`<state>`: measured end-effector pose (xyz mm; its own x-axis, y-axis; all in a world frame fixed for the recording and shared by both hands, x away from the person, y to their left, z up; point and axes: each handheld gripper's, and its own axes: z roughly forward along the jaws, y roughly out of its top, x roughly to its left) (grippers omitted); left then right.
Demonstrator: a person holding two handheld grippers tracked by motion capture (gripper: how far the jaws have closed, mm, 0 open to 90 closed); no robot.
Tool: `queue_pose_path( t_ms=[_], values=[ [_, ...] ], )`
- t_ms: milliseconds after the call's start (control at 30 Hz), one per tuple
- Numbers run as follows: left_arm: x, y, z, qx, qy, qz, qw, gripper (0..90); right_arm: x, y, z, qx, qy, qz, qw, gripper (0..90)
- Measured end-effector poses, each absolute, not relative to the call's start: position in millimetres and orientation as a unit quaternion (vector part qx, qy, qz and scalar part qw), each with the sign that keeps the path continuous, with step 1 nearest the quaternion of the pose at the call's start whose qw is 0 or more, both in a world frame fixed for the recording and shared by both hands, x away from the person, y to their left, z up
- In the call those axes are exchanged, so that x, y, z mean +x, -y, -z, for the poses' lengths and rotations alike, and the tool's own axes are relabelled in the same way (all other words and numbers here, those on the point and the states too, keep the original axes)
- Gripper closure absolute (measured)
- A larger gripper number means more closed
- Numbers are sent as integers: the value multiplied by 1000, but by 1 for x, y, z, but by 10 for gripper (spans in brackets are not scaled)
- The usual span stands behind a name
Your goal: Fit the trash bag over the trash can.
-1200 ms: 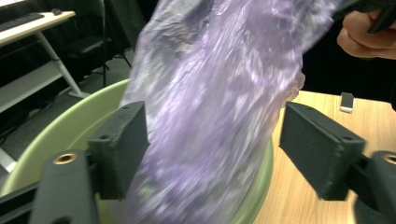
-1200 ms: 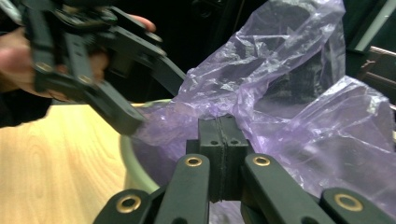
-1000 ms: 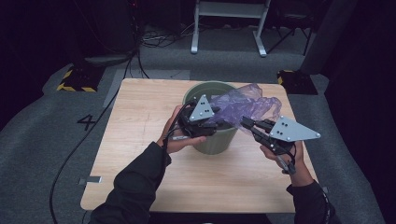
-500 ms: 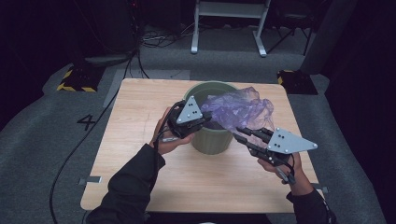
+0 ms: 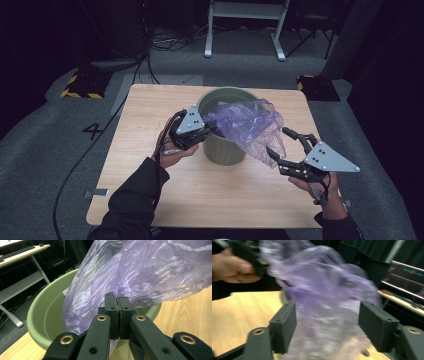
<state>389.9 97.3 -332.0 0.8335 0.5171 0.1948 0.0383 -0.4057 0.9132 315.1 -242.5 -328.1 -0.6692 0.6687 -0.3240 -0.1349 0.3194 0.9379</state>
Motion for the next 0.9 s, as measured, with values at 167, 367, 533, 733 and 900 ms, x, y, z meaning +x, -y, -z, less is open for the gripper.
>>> queue_pose_path(
  t_ms=[167, 367, 533, 733, 900],
  values=[
    [388, -103, 334, 801, -178, -230, 523, 870, 324, 244, 331, 204, -740, -553, 324, 239],
    [386, -107, 337, 798, -181, -233, 526, 821, 318, 231, 333, 148, -757, -560, 302, 604],
    [383, -112, 337, 788, -191, -231, 537, 674, 314, 220, 334, 114, -767, -559, 293, 790],
    [371, -121, 336, 777, -201, -221, 554, 287, 311, 211, 338, 98, -774, -551, 295, 892],
    [355, -125, 335, 781, -186, -212, 557, 166, 311, 205, 343, 95, -782, -539, 297, 899]
  ],
)
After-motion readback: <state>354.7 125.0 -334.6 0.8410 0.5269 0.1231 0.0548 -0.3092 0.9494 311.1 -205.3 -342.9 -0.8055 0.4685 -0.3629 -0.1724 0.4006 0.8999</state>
